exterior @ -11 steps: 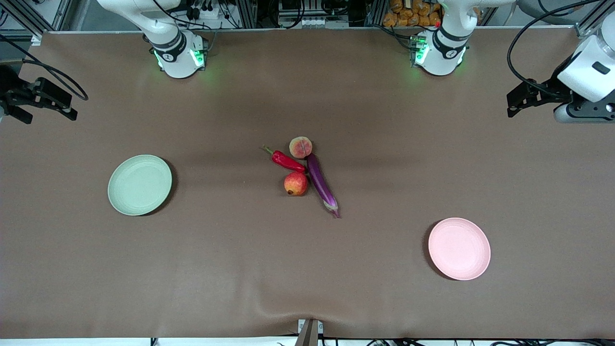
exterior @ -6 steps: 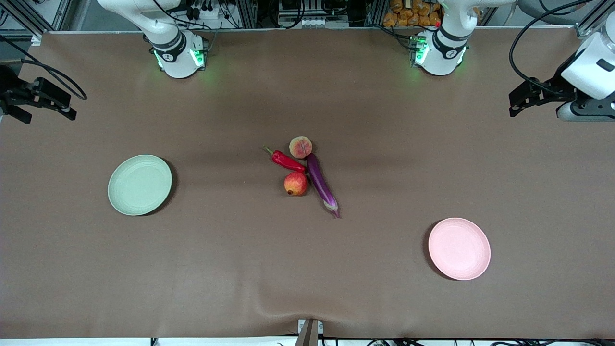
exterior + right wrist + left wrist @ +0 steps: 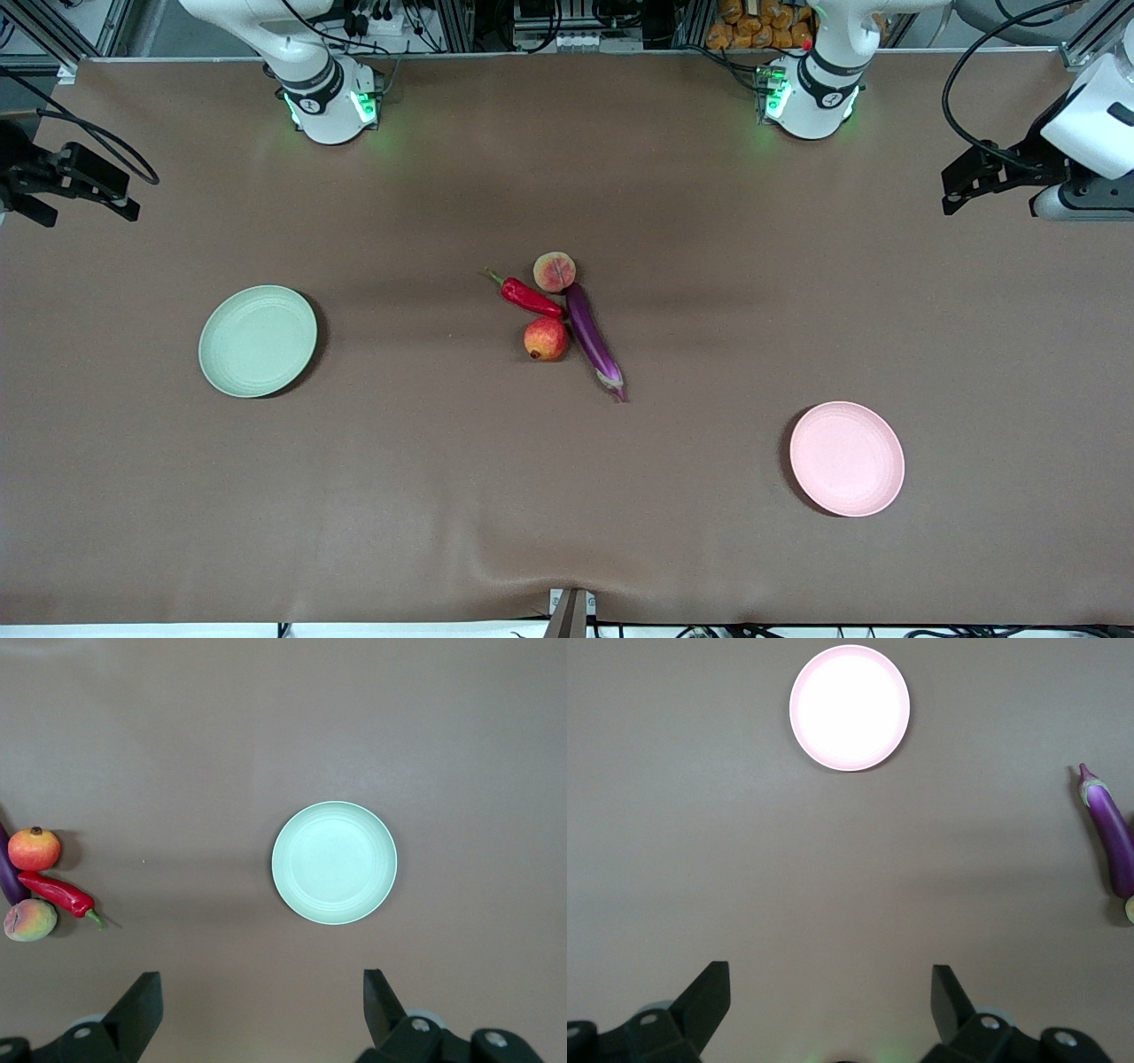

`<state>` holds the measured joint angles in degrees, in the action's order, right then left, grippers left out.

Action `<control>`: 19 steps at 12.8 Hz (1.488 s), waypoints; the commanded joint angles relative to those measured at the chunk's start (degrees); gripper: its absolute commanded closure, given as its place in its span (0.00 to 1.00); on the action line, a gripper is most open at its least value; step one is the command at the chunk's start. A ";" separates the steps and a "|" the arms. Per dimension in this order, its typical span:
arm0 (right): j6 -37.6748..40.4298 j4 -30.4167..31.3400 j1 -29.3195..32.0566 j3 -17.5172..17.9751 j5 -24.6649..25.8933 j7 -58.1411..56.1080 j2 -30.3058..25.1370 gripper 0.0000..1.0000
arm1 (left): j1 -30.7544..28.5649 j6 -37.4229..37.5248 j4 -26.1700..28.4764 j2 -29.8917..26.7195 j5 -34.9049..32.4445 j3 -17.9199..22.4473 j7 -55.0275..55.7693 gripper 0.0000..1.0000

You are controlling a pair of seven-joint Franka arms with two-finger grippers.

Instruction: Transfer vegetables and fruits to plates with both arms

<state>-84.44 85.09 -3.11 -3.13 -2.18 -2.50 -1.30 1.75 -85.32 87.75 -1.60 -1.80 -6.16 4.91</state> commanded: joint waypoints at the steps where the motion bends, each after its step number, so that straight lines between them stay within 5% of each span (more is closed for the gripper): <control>1: 0.51 0.34 0.92 0.41 -0.63 -0.84 -0.72 0.00 | 0.71 0.33 -1.09 1.94 -0.49 -0.26 1.07 0.00; 13: 0.51 0.43 1.62 0.41 -0.37 -0.93 -0.80 0.00 | 4.05 0.07 -1.26 7.57 2.22 -5.44 10.20 0.00; 19: 1.56 0.43 1.80 0.41 -0.28 -0.93 -0.81 0.00 | 9.31 -5.20 -4.67 16.16 5.84 -6.23 25.99 0.00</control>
<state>-83.41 85.09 -2.38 -3.21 -2.18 -2.57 -1.31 9.26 -89.54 87.03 10.25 3.18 -12.31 25.28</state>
